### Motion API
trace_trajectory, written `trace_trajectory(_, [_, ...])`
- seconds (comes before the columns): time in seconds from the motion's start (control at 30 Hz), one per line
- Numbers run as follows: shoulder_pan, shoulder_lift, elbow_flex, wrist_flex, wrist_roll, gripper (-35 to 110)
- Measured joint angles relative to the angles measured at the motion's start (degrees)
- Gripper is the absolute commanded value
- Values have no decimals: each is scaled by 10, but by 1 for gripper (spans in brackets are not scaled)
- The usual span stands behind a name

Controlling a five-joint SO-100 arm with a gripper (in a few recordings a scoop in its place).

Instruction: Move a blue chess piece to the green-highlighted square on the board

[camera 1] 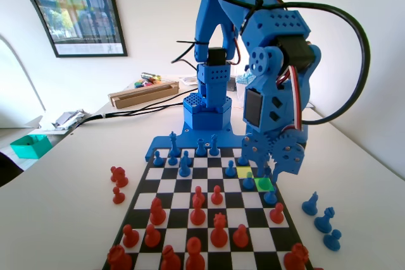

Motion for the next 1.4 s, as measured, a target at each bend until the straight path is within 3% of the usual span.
trace_trajectory(0.27, [-11, 21, 0, 33, -6, 13])
trace_trajectory(0.5, [-11, 113, -42, 143, -37, 9])
trace_trajectory(0.93, [59, 330, -155, 410, -279, 3])
trace_trajectory(1.4, [110, 619, -155, 573, -470, 1])
